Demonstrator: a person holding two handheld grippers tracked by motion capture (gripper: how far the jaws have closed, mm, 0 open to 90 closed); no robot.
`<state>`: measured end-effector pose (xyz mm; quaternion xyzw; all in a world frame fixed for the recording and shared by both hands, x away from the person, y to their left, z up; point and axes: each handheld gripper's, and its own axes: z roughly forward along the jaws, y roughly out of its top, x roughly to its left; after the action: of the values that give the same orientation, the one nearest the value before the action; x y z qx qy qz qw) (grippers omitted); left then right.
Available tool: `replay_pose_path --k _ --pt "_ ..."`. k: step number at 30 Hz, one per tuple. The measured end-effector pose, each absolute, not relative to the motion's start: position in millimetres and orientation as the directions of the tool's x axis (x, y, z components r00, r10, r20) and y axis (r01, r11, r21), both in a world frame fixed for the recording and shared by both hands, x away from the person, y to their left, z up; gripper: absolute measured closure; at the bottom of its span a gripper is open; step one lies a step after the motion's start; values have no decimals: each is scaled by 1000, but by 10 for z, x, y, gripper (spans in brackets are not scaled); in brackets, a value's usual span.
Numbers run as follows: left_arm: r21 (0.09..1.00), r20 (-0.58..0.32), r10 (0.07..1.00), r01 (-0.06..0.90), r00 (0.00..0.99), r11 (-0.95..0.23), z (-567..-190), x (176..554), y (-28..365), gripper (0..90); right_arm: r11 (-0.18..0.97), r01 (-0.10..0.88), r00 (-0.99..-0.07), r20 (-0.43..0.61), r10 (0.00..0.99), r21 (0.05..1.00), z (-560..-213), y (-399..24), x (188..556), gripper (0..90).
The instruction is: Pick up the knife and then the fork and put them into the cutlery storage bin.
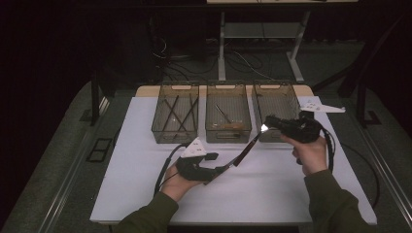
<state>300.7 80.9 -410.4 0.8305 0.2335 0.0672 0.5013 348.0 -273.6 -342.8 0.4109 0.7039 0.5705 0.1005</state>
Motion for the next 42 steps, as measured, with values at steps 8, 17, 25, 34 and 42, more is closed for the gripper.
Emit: replay_pose_path --k 8,17,25,34,42 --pt "860 -141 477 346 867 -375 -4160 2924 1213 318 -26 444 -555 298 777 896 -3082 -3236 3681 862" --pt "840 -151 520 386 841 -381 -4265 2874 1523 134 16 424 -459 200 866 905 -2786 -3558 3979 862" --pt "834 -162 532 403 831 -377 -4340 2850 1637 0 63 493 -417 172 893 868 -2994 -3450 4329 861" --pt "833 -163 529 403 833 -378 -4350 2850 1642 0 83 598 -414 219 884 797 -3379 -3331 4693 853" --pt "830 -167 506 397 846 -391 -4346 2846 1621 0 70 628 -295 154 943 775 -3580 -3474 4837 449"
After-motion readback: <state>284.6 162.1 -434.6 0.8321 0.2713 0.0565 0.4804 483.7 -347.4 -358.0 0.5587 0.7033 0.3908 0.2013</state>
